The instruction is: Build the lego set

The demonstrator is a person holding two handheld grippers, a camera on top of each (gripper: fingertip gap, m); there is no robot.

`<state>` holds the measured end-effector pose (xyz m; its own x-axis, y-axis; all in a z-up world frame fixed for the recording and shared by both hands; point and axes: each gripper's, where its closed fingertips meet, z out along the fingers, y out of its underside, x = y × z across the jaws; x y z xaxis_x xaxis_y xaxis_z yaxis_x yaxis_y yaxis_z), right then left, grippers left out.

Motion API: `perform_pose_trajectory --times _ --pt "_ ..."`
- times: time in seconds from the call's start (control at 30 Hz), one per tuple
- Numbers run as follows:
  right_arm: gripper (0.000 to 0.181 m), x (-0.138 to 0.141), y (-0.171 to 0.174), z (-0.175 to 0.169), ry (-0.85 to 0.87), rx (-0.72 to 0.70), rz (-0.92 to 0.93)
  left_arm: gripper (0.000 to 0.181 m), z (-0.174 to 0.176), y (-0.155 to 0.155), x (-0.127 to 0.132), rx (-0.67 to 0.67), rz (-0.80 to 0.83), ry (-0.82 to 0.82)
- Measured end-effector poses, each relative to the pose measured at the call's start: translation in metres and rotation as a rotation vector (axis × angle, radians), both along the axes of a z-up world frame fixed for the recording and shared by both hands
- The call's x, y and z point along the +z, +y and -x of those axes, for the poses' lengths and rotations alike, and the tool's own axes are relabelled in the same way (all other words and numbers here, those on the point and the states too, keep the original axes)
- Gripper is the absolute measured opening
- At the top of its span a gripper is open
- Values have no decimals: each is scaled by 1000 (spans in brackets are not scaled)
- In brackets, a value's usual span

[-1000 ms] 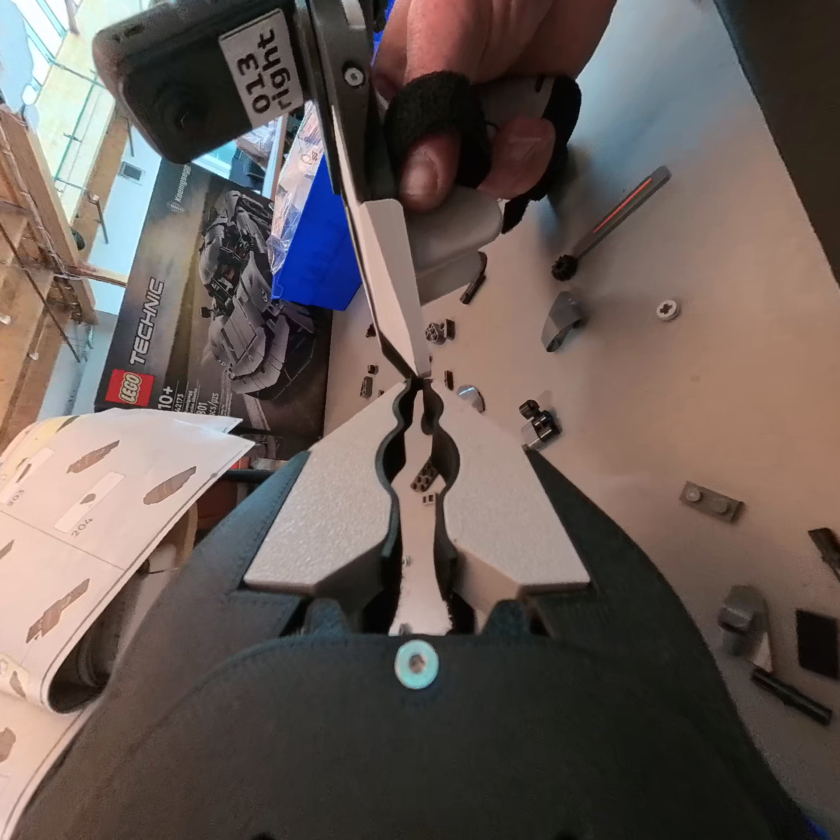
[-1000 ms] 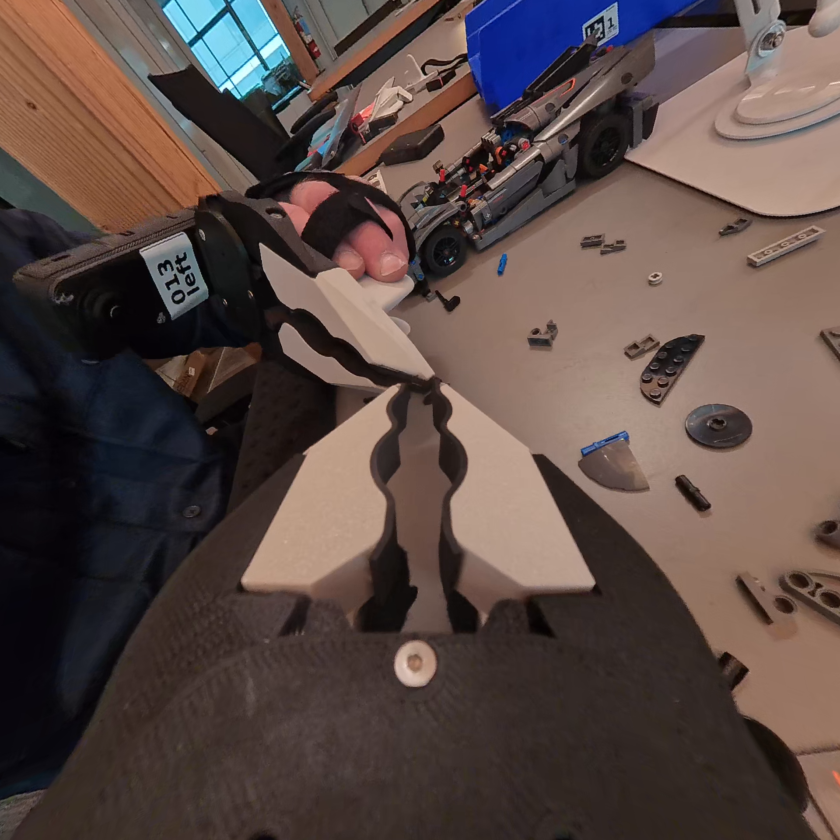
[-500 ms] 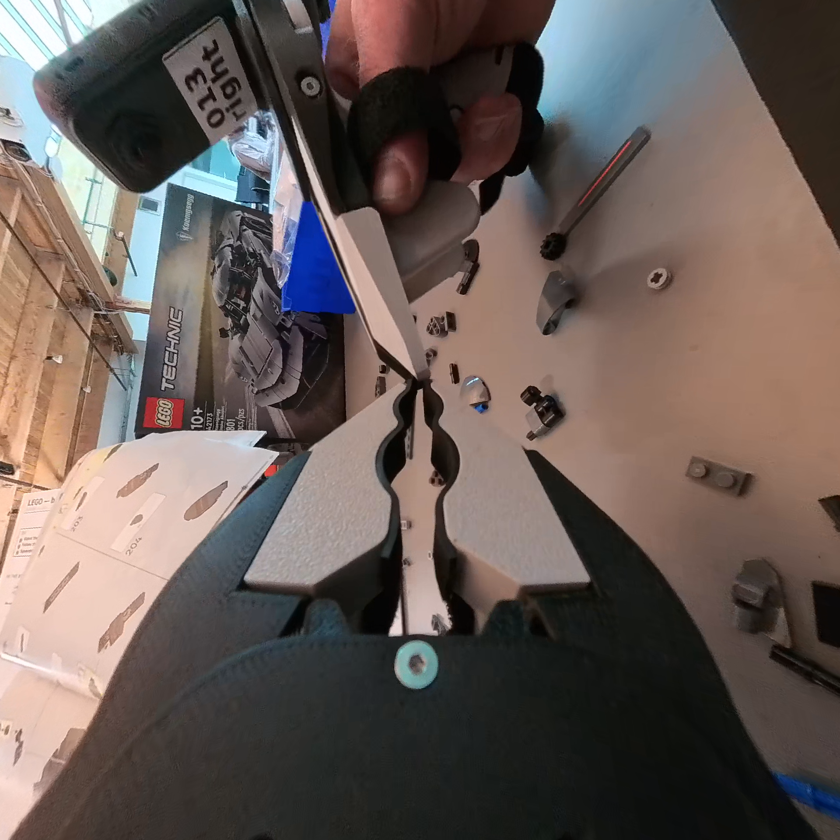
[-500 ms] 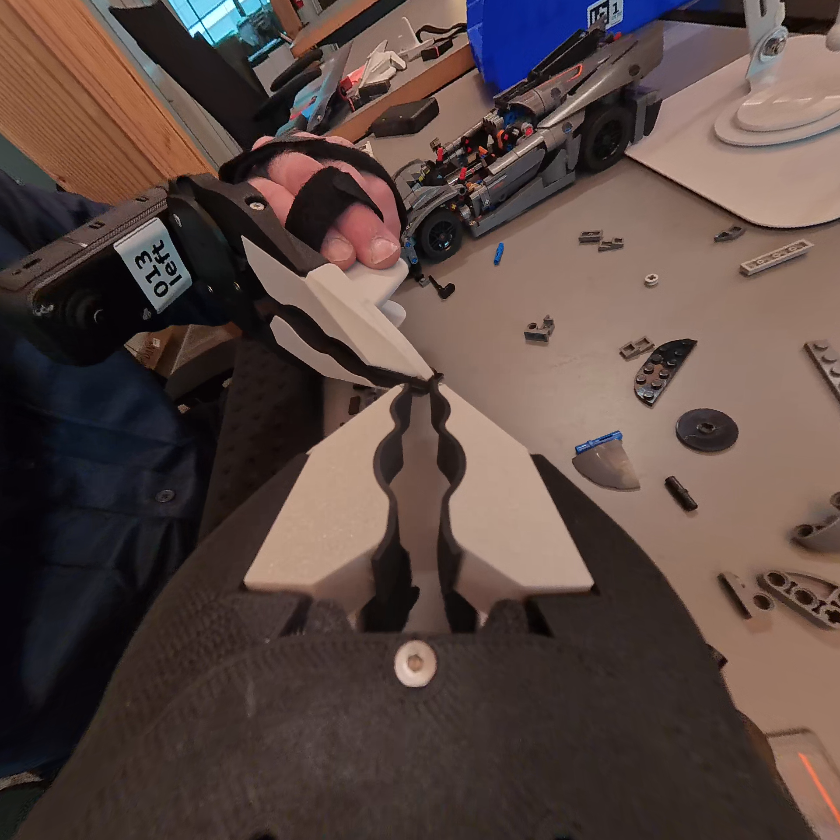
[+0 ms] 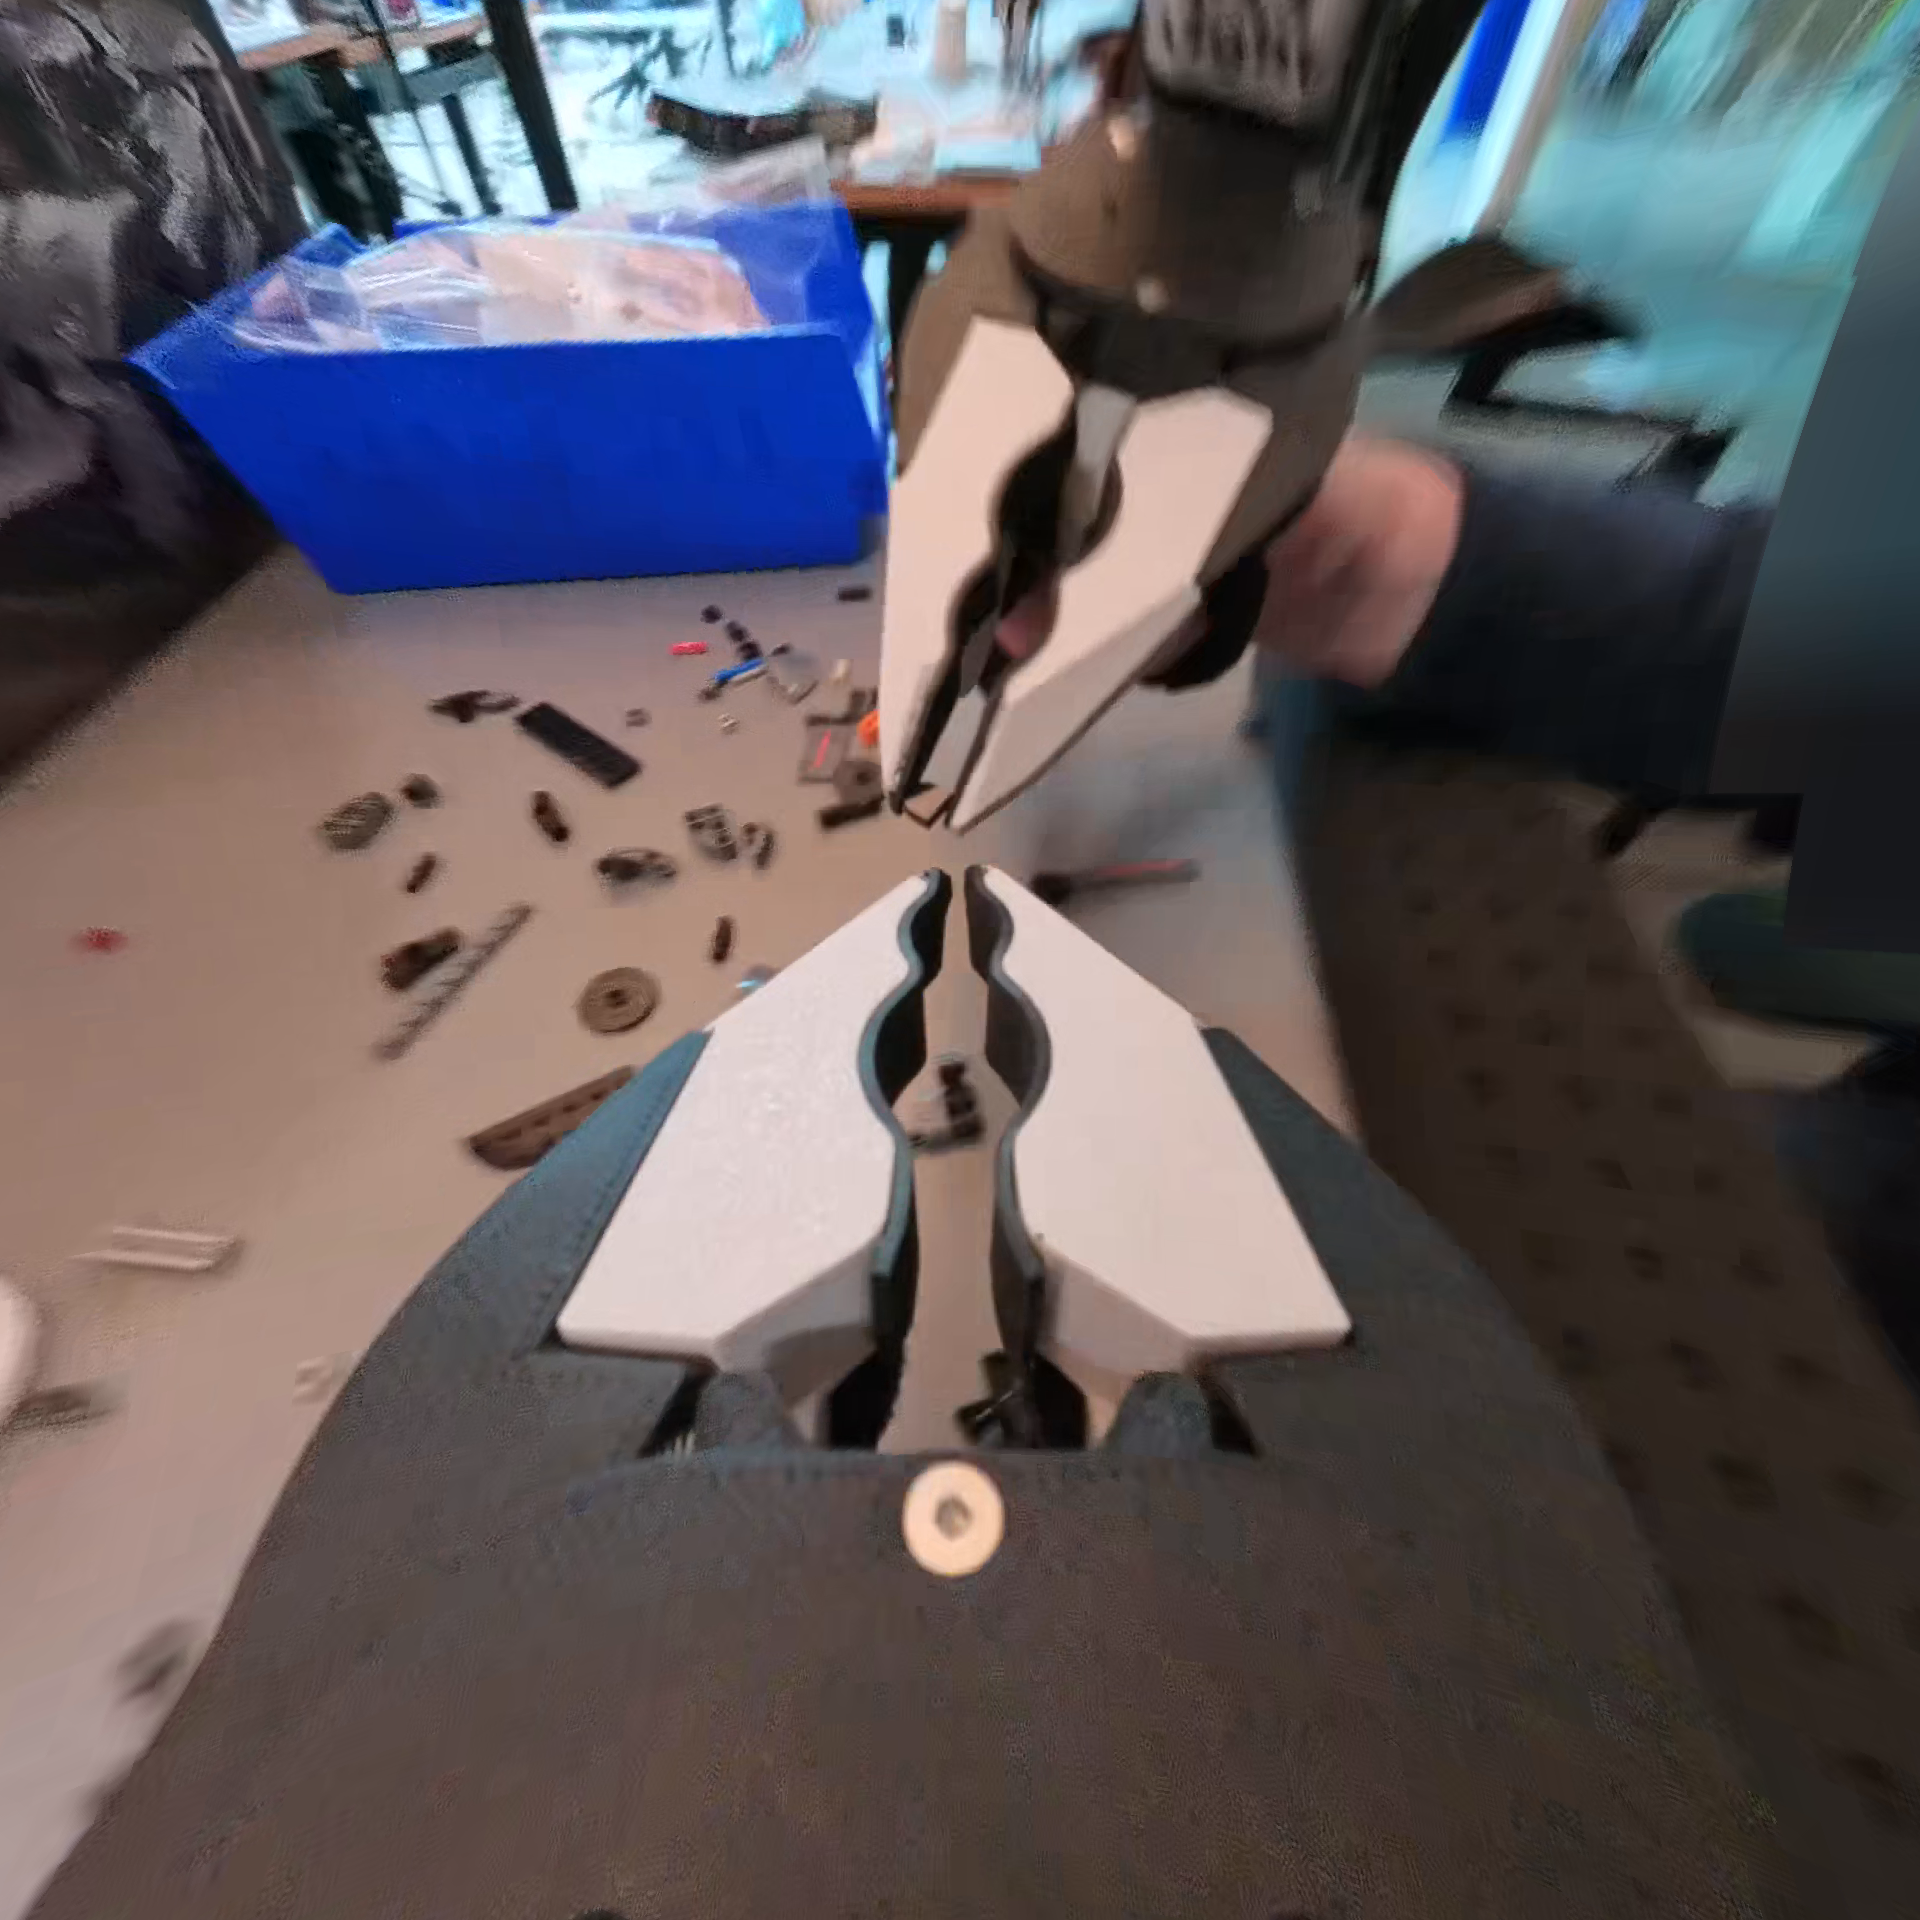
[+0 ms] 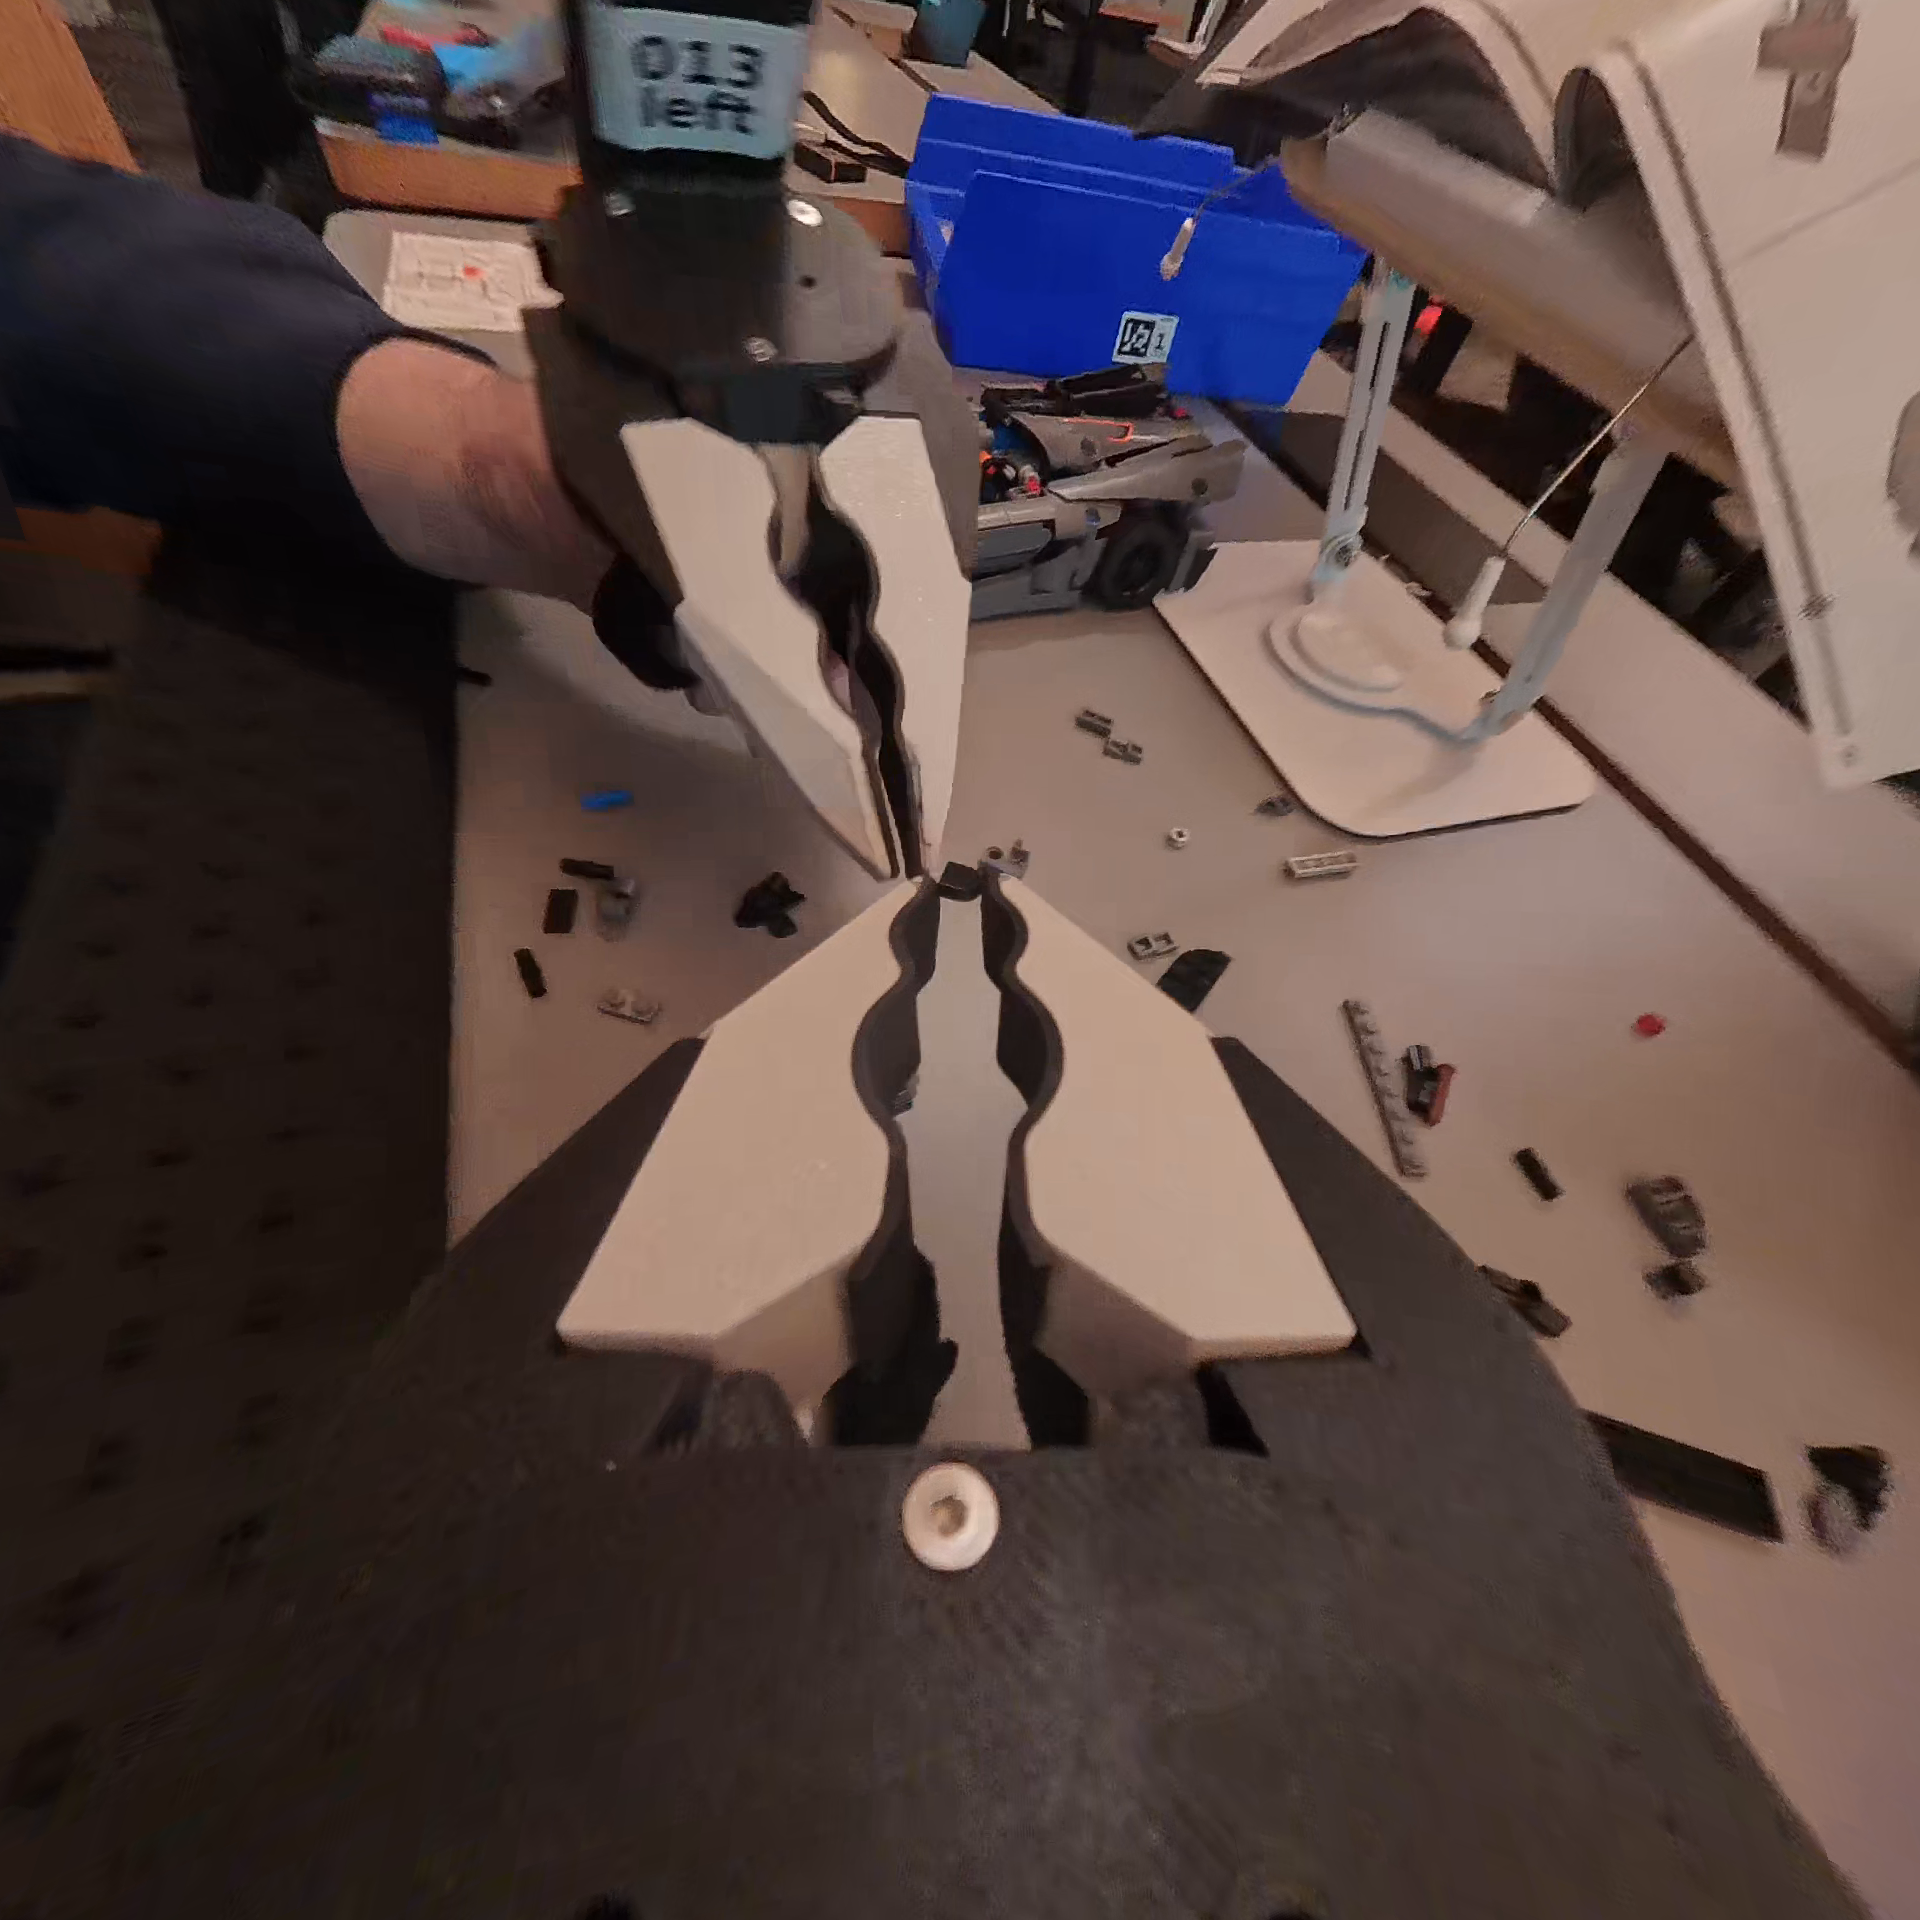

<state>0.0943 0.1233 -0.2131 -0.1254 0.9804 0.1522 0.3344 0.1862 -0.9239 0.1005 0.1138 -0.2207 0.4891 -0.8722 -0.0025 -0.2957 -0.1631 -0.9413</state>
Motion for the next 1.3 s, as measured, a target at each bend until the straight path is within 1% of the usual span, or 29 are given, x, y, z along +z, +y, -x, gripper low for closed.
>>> perform_pose_trajectory --times 0.03,0.13,0.3,0.43,0.7,0.9,1.03,1.07,1.3 --pt "6 1 1 0 1 -8 -33 2 2 1 4 -12 60 -73" --pt "6 4 -2 0 9 -13 -151 3 6 3 7 -30 190 -202" --pt "5 -1 -8 3 -18 -2 -266 2 -1 0 4 -58 280 -256" --pt "5 2 -10 4 -3 1 -295 1 -1 -3 8 -106 351 -340" --pt "5 3 -10 3 2 -6 -340 2 -2 -6 17 -154 374 -413" --pt "3 0 -8 4 -18 -21 -372 0 -5 -5 16 -144 366 -398" --pt "1 1 -6 3 -11 -26 -363 0 -3 -2 12 -127 374 -388" --pt "0 2 -8 3 -6 -19 -359 2 -3 -2 11 -125 380 -387" --pt "0 0 -7 3 -12 -21 -352 1 -3 0 11 -121 371 -388"
